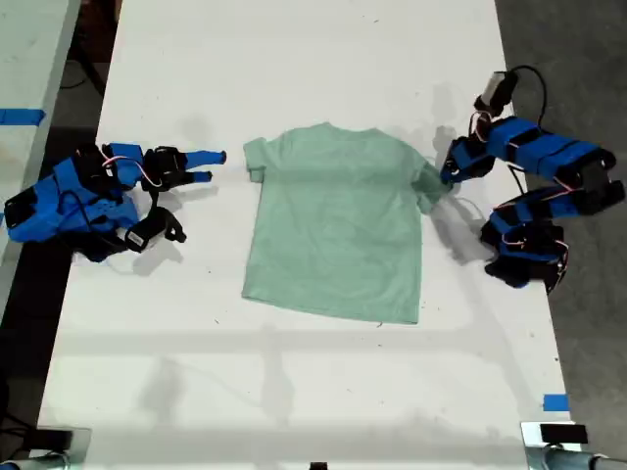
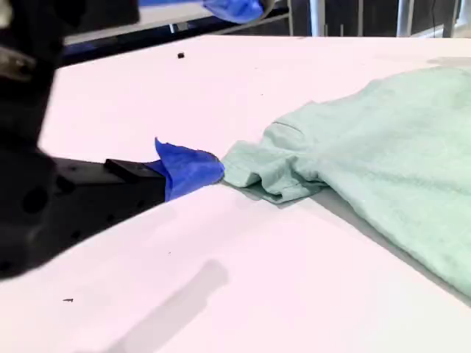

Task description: Fold t shirt

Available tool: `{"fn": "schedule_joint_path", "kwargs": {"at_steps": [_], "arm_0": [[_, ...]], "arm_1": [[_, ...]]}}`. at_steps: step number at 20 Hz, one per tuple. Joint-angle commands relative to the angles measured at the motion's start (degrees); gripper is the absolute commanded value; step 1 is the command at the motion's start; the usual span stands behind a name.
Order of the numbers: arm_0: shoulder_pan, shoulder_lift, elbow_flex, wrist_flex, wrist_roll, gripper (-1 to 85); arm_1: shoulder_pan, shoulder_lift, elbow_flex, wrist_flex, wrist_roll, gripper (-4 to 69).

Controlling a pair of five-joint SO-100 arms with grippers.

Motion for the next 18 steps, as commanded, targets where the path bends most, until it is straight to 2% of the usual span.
{"fn": "schedule_joint_path", "kwargs": {"at_steps": [1,5,8,9,12,18], "arm_0": [[0.5,0.5,2.3,0.2,0.4,28.6],[0.4,0.5,2.3,0.2,0.4,27.8],[0.5,0.5,2.3,0.2,0.2,27.2],[0.5,0.5,2.3,0.2,0.2,27.2],[0.7,0.5,2.3,0.2,0.0,26.6],[1.1,0.5,2.3,0.2,0.0,26.0]], "arm_1": [[-2.4,5.4,-2.7,3.1,2.1,0.8],[-5.1,24.3,-5.1,10.7,4.7,0.8],[-15.6,28.7,-11.3,11.3,6.4,0.8],[-19.5,28.4,-12.0,9.3,7.5,0.8],[-29.6,27.6,-9.1,-1.7,9.7,0.8],[-40.1,24.5,-4.7,-17.3,10.6,0.8]]}}
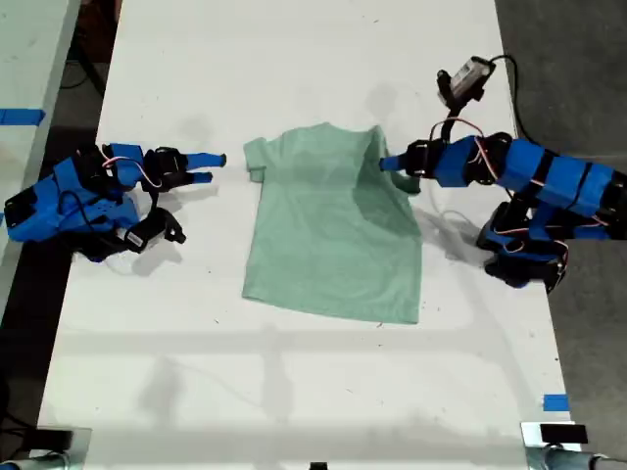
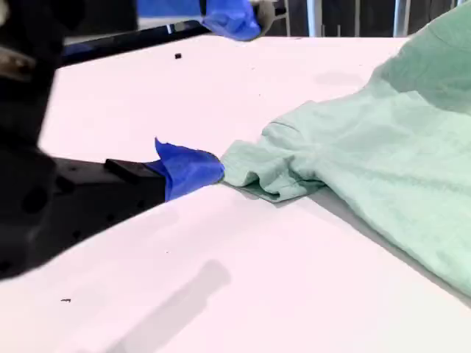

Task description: Fold t shirt

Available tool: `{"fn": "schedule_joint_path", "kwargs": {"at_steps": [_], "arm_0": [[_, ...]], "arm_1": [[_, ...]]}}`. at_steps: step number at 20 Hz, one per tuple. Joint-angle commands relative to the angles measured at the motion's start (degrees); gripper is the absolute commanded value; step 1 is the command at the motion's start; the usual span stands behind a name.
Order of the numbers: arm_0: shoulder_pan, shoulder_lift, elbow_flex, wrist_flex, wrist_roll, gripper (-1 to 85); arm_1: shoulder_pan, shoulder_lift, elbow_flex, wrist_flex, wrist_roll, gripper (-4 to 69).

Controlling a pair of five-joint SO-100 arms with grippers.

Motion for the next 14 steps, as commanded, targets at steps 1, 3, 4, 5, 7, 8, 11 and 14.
{"fn": "schedule_joint_path", "kwargs": {"at_steps": [1,3,4,5,7,8,11,14], "arm_0": [[0.7,0.5,2.3,0.2,0.0,26.0],[0.6,0.5,2.3,0.2,0.0,25.8],[0.6,0.5,2.3,0.2,0.0,25.8],[0.6,0.5,2.3,0.2,0.0,25.7],[0.5,0.5,2.3,0.2,0.0,25.7],[0.5,0.5,2.3,0.2,0.0,25.7],[0.5,0.5,2.3,0.2,0.0,25.6],[0.6,0.5,2.3,0.2,0.0,25.6]], "arm_1": [[-4.3,-1.0,0.3,-6.8,0.5,0.8],[-6.8,-2.9,1.1,-10.6,0.4,0.8],[-8.1,-4.4,1.1,-12.6,0.4,0.8],[-9.2,-6.2,1.1,-14.5,0.4,0.8],[-10.9,-10.0,0.5,-17.2,0.0,0.8],[-11.5,-11.8,-0.2,-17.7,-0.2,0.8],[-12.5,-14.5,-2.7,-17.2,-0.6,13.9],[-12.0,-13.5,-6.5,-11.2,-2.3,25.5]]}}
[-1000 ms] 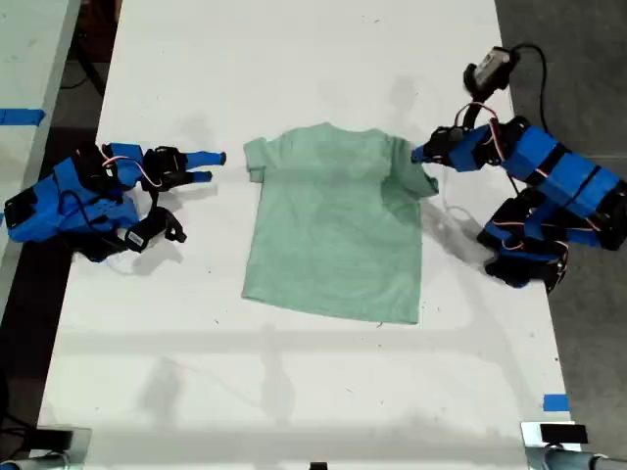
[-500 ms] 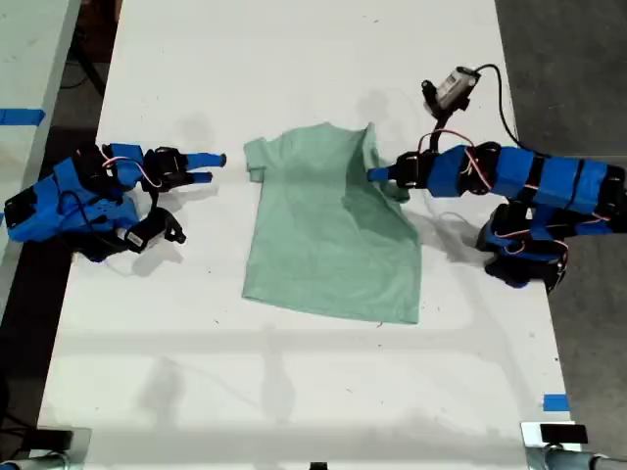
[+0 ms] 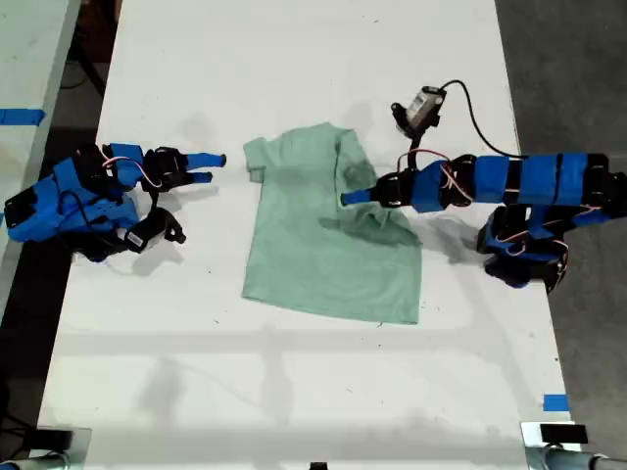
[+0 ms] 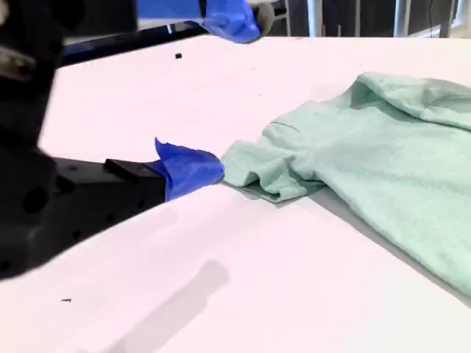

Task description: Fold t shirt

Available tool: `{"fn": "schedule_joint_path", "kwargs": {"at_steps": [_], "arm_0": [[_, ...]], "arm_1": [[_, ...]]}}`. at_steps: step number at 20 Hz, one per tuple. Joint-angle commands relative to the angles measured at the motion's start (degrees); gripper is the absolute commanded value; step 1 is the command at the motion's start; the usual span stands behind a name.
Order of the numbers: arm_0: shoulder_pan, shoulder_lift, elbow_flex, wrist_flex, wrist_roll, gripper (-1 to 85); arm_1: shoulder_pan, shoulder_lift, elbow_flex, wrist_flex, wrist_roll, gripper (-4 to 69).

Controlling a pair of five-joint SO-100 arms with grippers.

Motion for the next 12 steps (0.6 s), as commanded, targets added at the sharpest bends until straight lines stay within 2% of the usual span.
{"fn": "schedule_joint_path", "kwargs": {"at_steps": [1,4,5,6,7,11,12], "arm_0": [[0.6,0.5,2.3,0.2,0.0,25.6],[0.6,0.5,2.3,0.2,0.0,25.6],[0.6,0.5,2.3,0.3,0.0,25.9],[0.7,0.5,2.3,0.3,0.0,26.1],[0.6,0.5,2.3,0.3,-0.4,27.3],[0.1,0.5,2.3,0.3,-1.2,23.5],[-0.5,0.5,2.3,0.3,-1.2,19.1]], "arm_1": [[0.4,2.4,-6.5,4.8,-1.5,25.5],[4.3,11.2,-4.7,14.2,-0.5,21.5],[6.7,16.5,-2.5,18.4,0.4,15.2],[9.6,23.3,0.7,23.3,2.1,3.9],[12.3,31.9,5.5,27.2,3.6,1.0],[13.4,70.6,26.9,40.6,4.5,1.0],[12.9,70.6,29.4,43.0,4.7,1.0]]}}
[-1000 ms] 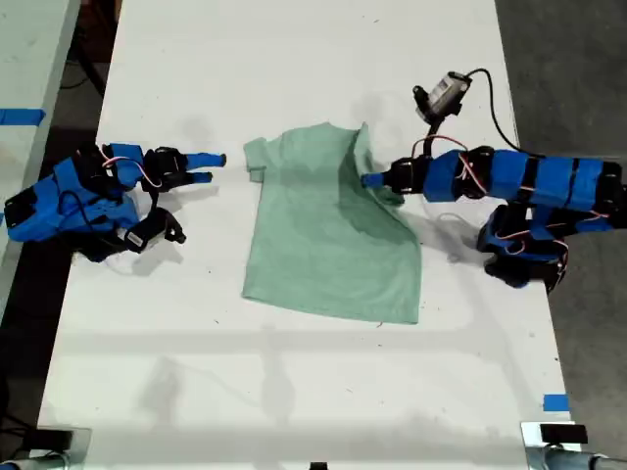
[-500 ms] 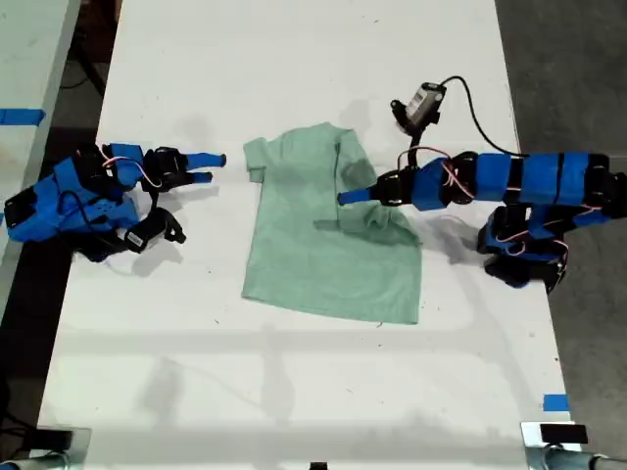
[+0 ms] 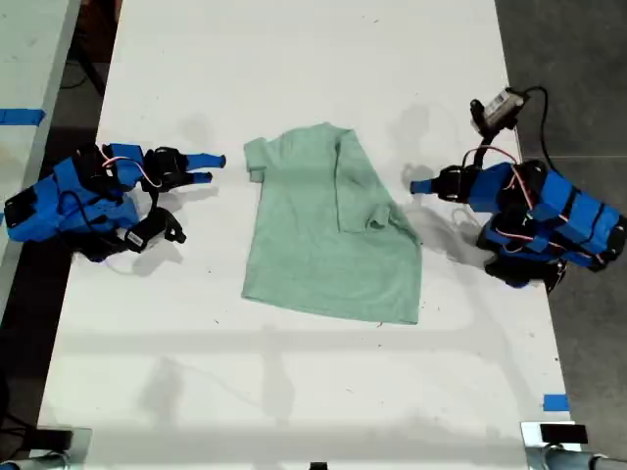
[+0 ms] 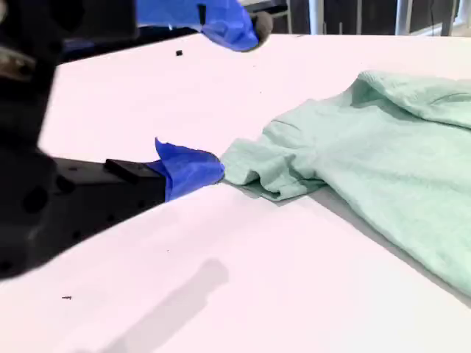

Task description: Fold t shirt

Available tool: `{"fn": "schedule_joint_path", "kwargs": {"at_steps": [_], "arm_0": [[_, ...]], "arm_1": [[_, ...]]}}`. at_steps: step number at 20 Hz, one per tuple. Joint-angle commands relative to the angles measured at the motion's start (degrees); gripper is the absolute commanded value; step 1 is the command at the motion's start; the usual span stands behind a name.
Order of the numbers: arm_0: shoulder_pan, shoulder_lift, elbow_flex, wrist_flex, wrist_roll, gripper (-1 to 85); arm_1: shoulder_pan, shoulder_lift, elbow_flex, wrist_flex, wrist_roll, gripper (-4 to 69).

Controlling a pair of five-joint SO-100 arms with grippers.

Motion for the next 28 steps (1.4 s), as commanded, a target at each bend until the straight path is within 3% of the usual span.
{"fn": "schedule_joint_path", "kwargs": {"at_steps": [1,4,6,12,20,28], "arm_0": [[-1.1,0.5,2.3,0.1,-1.2,1.1],[-0.7,0.5,2.3,0.1,-1.2,-0.3],[-1.1,0.5,2.3,0.1,-0.8,-0.3],[-5.9,0.5,2.3,0.1,4.5,-0.3],[5.4,0.6,2.3,-2.0,5.0,-0.3],[3.3,0.6,2.2,-2.5,6.9,-0.3]], "arm_1": [[-0.7,9.1,7.2,4.7,0.3,1.0],[-1.4,9.1,17.0,5.5,-4.2,1.0],[4.5,9.1,16.2,10.8,-2.9,1.1],[1.3,9.1,17.1,10.0,1.5,0.7],[-0.4,9.1,17.2,10.1,5.3,2.2],[-1.2,9.1,17.4,9.8,4.8,1.5]]}}
